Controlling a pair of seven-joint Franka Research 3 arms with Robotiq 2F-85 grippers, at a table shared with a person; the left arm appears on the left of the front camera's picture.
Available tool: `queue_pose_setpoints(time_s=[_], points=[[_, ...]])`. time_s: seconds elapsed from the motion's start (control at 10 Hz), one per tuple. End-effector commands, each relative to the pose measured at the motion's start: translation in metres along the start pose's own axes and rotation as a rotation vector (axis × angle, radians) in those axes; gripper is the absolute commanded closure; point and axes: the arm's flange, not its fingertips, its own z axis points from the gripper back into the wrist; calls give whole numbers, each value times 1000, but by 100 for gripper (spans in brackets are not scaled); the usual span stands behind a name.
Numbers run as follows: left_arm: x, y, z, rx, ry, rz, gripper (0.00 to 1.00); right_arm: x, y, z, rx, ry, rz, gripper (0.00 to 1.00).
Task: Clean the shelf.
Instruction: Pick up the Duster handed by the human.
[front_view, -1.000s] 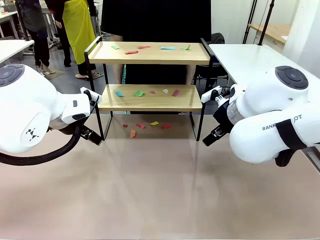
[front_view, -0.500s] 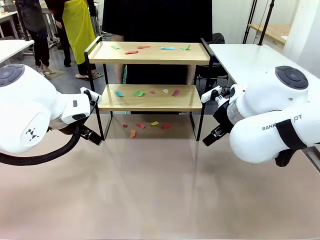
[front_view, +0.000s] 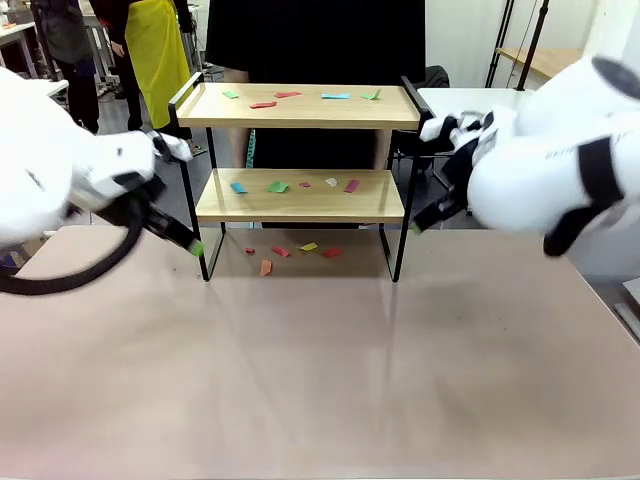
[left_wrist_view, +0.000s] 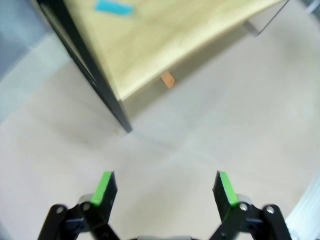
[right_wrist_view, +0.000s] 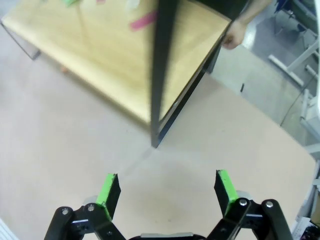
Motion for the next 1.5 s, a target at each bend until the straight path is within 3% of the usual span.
queue_pose_setpoints(time_s=[0.0, 0.2, 0.4, 0.7, 0.8, 0.9, 1.0, 1.1, 1.4], points=[[8, 61, 30, -106, 36, -24, 0, -6, -46, 31, 74, -49, -2, 0], [6, 118, 66, -243, 0, -77, 0, -32, -106, 79, 156, -167, 43, 0], [-20, 173, 89, -383, -78, -158, 0, -77, -150, 99, 229, -299, 154, 0], [-74, 239, 86, -396, -222, -246, 0, -147, -202, 94, 193, -443, 242, 0], [-84, 248, 81, -397, -308, -240, 0, -160, -217, 89, 187, -485, 201, 0], [-87, 233, 80, -348, -323, -287, 0, -165, -223, 84, 184, -486, 122, 0], [-82, 208, 88, -306, -317, -293, 0, -161, -205, 109, 161, -414, 204, 0], [-102, 249, 80, -365, -279, -244, 0, -161, -205, 109, 161, -414, 204, 0], [-96, 242, 79, -352, -290, -258, 0, -165, -205, 102, 171, -409, 180, 0]])
